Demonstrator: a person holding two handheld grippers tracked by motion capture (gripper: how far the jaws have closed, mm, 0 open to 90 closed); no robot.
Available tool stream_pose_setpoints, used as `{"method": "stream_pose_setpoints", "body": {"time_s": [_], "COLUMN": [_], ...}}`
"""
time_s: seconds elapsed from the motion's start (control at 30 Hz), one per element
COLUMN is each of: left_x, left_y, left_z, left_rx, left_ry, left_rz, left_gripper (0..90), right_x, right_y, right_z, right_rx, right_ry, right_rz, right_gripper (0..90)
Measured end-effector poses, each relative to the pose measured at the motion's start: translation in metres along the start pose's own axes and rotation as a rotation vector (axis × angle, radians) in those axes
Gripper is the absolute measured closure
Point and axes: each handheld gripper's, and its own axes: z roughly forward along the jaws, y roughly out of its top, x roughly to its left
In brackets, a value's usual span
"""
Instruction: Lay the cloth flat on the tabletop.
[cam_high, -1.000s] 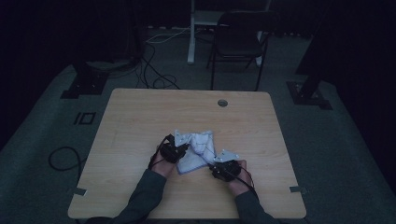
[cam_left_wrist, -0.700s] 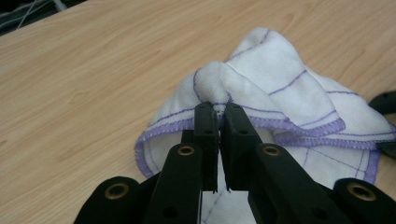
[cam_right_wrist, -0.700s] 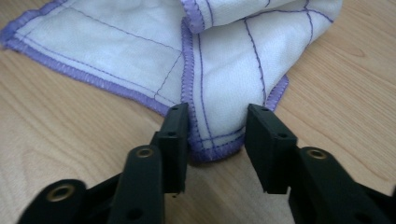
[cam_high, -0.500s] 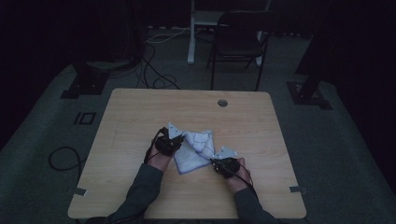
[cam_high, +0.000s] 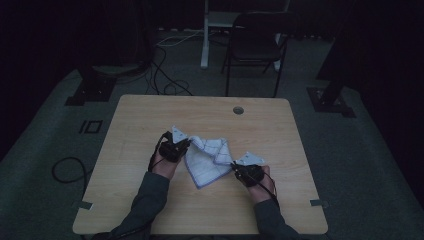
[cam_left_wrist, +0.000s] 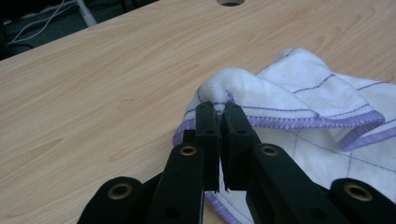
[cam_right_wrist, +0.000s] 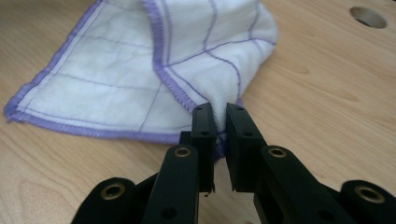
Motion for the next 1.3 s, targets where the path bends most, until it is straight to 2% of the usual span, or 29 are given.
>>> {"method": "stream_pose_setpoints", "body": {"time_s": [0.1, 0.3, 0.6, 0.9, 1.07, 1.3], "left_x": [0.004, 0.011, 0.021, 0.029, 0.036, 0.037], "left_y": [0.000, -0.001, -0.006, -0.006, -0.006, -0.002], "left_z": [-0.001, -0.005, -0.010, -0.017, -0.024, -0.030], "left_rx": [-0.005, -0.013, -0.012, -0.019, -0.027, -0.031], "left_ry": [0.009, 0.015, 0.020, 0.024, 0.023, 0.023], "left_rz": [-0.013, -0.031, -0.054, -0.066, -0.078, -0.071], "left_gripper": [87.4, 87.4, 87.4, 87.4, 87.4, 87.3], "right_x": [-0.003, -0.010, -0.018, -0.024, -0.029, -0.034], "right_y": [0.001, 0.004, 0.013, 0.025, 0.034, 0.044], "right_z": [-0.002, -0.011, -0.021, -0.031, -0.041, -0.048], "right_rx": [0.001, -0.030, -0.056, -0.090, -0.123, -0.141], "right_ry": [-0.003, -0.025, -0.051, -0.073, -0.083, -0.086], "right_rz": [0.009, 0.029, 0.028, 0.019, 0.033, 0.024], "right_gripper": [83.8, 85.8, 85.8, 85.9, 85.7, 85.8]}}
